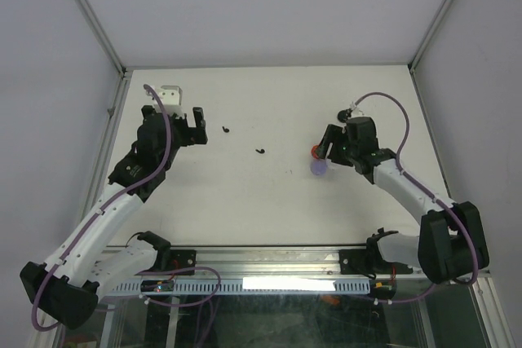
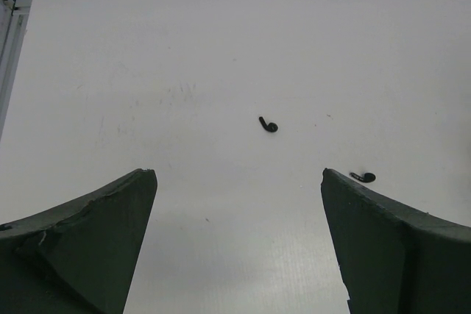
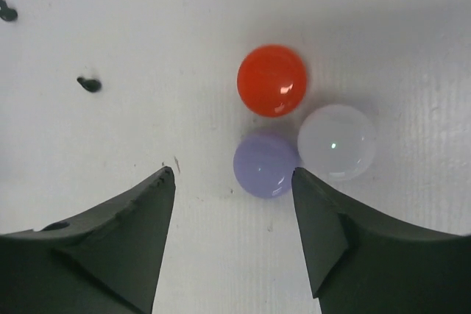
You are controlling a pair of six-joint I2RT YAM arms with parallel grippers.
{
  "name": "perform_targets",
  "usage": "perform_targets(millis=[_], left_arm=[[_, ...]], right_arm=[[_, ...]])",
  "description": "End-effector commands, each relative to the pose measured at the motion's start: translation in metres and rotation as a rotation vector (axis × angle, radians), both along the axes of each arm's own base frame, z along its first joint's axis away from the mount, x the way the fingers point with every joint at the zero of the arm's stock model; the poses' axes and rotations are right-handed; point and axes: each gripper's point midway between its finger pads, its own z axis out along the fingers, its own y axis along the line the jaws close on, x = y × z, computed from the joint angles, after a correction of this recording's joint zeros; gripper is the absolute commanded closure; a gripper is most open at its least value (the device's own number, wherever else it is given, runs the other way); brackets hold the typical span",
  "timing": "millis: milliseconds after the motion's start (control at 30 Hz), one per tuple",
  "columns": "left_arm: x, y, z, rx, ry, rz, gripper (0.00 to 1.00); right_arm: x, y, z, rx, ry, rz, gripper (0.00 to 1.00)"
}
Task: Insert the wireless bluetooth earbuds into the charging case
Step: Place the charging case at the center of the board, then pick up the charging case at the center of the board.
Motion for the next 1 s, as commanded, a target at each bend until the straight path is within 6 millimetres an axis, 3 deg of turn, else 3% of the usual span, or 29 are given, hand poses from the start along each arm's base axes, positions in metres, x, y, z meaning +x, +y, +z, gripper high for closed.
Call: perform_targets(millis=[0, 167, 367, 533, 733, 967], left_arm=[[0.004, 0.000, 0.018, -0.039, -0.061, -0.010, 0.01], [0.005, 0.002, 0.016, -0.037, -0.057, -0.003, 0.01], [0.006, 0.005, 0.014, -0.031, -0.052, 0.007, 0.01], [0.011, 0.007, 0.006, -0.021, -0.031, 0.017, 0.01], [0.016, 0.009, -0.003, -0.009, -0.004, 0.027, 0.01], [0.019, 0.011, -0.005, -0.013, 0.003, 0.031, 0.01]], right_arm=[[0.037, -0.028, 0.034, -0.163, -0.148, -0.056, 0.30], [0.090, -0.056, 0.044, -0.298, -0.217, -0.117, 0.26], [0.145, -0.086, 0.033, -0.397, -0.251, -0.168, 0.23], [0.177, -0.090, 0.013, -0.339, -0.176, -0.267, 0.20], [0.203, -0.099, -0.015, -0.324, -0.089, -0.466, 0.20], [0.204, -0.108, -0.035, -0.473, -0.032, -0.689, 0.21]])
